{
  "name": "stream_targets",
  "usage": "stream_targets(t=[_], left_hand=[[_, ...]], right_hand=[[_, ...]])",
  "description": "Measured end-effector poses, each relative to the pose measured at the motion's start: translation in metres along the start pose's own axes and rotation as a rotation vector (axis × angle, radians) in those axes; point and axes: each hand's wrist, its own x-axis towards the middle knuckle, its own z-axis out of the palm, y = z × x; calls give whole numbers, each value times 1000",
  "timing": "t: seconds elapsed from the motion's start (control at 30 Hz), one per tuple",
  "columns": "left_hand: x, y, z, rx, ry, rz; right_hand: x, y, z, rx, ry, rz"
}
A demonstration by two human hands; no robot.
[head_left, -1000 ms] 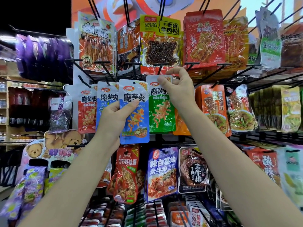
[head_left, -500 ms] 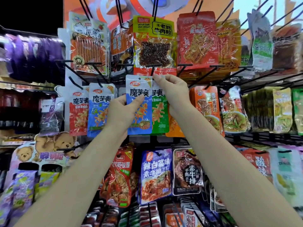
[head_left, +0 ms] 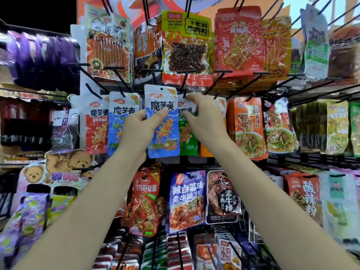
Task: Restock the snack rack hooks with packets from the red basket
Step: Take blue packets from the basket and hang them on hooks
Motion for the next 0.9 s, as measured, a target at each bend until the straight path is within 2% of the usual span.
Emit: stream_targets(t=[0.07, 0.13, 0.2, 0.27, 0.33, 0.43, 0.53, 0.63, 0.9], left_hand=[[-6, 4, -7, -9, -32, 6], [-7, 5, -17, 7, -52, 9], [-8, 7, -26, 8, -61, -7], [-11, 10, -36, 12, -62, 1], [-13, 14, -46, 45, -64, 37], [-8, 17, -66, 117, -36, 53], [0, 19, -90, 202, -6, 28], [7, 21, -110, 235, -9, 14], [18, 24, -119, 96, 4, -25]], right_hand=[[-2, -2, 3, -330, -29, 3], [-6, -8, 2, -375, 51, -20], [-8, -17, 2, -44, 120, -34], [-7, -35, 3, 426, 63, 41], [-5, -56, 10, 648, -34, 98], [4, -77, 33, 755, -112, 153], [14, -92, 49, 821, -124, 181], [23, -105, 59, 805, -94, 176], [42, -116, 81, 697, 40, 67]])
